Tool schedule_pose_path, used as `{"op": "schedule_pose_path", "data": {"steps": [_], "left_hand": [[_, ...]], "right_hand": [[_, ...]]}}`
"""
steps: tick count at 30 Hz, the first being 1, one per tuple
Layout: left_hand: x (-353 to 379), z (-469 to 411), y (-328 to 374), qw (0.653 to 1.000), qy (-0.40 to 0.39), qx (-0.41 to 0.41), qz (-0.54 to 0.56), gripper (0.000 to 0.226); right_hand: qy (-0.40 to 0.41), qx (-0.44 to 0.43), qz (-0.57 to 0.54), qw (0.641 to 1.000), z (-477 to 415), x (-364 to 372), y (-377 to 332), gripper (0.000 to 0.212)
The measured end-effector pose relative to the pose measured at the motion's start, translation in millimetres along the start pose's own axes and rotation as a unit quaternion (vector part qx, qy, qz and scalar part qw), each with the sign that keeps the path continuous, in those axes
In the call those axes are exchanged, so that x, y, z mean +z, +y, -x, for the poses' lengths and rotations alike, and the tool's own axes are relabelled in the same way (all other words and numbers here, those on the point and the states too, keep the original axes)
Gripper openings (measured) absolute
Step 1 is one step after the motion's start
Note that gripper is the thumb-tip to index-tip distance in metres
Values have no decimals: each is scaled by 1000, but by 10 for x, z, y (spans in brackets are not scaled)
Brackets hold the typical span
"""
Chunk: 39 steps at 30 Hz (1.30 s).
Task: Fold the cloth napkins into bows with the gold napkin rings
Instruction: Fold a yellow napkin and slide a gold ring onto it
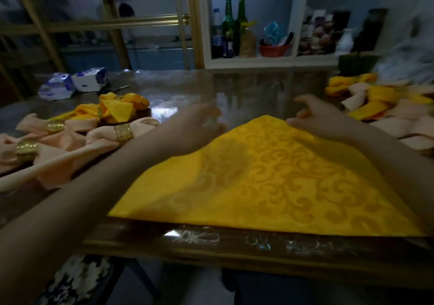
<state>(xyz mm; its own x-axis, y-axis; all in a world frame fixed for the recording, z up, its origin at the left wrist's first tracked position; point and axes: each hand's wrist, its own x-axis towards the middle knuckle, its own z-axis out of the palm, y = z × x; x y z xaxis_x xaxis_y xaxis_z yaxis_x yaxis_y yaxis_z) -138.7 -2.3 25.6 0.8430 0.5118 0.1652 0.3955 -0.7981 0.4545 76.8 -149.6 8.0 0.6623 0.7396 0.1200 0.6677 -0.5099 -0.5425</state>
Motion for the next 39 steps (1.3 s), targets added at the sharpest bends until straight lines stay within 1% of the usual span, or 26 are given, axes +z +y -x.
{"op": "schedule_pose_path", "data": {"steps": [1,2,4,5,6,8,10,12,13,15,18,19,23,25,26,28,31,34,36,39], "left_hand": [[113,-249,172,999,-48,10,-15,44],[245,-481,282,996,-80,13,-37,48],[518,-866,301,989,-122,-19,-83,50],[620,-1003,274,985,-139,-38,-97,49],[693,-1099,247,983,-148,-56,-95,45],[763,-1281,226,983,-152,-75,-76,38],[749,-1392,185,976,-186,-98,-58,48],[744,-1525,199,971,-203,-122,-34,57],[709,-1535,166,971,-202,-131,-12,58],[677,-1564,163,974,-181,-136,28,54],[704,-1603,147,979,-135,-139,58,42],[723,-1589,150,980,-120,-143,66,39],[830,-1574,143,980,-56,-154,117,41],[875,-1586,131,978,-45,-158,131,42],[885,-1591,128,978,-42,-155,133,38],[900,-1592,128,983,-29,-132,127,29],[940,-1563,111,991,-13,-67,116,18],[976,-1515,43,989,6,-12,146,11],[984,-1466,-16,983,16,0,183,19],[983,-1396,-26,974,9,12,226,28]], "right_hand": [[-16,36,40,998,-79,22,33,71],[-38,64,74,994,-159,24,61,74],[-73,104,129,983,-232,133,155,79],[-76,115,145,980,-274,148,195,79],[-67,122,135,981,-328,135,219,77],[-75,143,109,981,-410,64,230,75],[-104,159,101,977,-460,48,249,77],[-106,164,88,977,-525,18,333,75],[-106,163,76,978,-536,24,332,71],[-103,162,62,979,-592,5,398,67],[-99,187,21,977,-654,-61,467,79],[-104,192,12,976,-665,-76,474,78],[-105,172,18,979,-689,-86,457,50],[-96,167,24,981,-703,-96,443,46],[-97,165,22,981,-711,-107,434,44],[-109,156,12,982,-706,-127,401,38],[-115,114,-5,987,-653,-74,342,27],[-77,67,-47,994,-578,79,362,23],[-29,33,-85,995,-548,165,421,23],[13,4,-85,996,-539,214,485,24]]}}
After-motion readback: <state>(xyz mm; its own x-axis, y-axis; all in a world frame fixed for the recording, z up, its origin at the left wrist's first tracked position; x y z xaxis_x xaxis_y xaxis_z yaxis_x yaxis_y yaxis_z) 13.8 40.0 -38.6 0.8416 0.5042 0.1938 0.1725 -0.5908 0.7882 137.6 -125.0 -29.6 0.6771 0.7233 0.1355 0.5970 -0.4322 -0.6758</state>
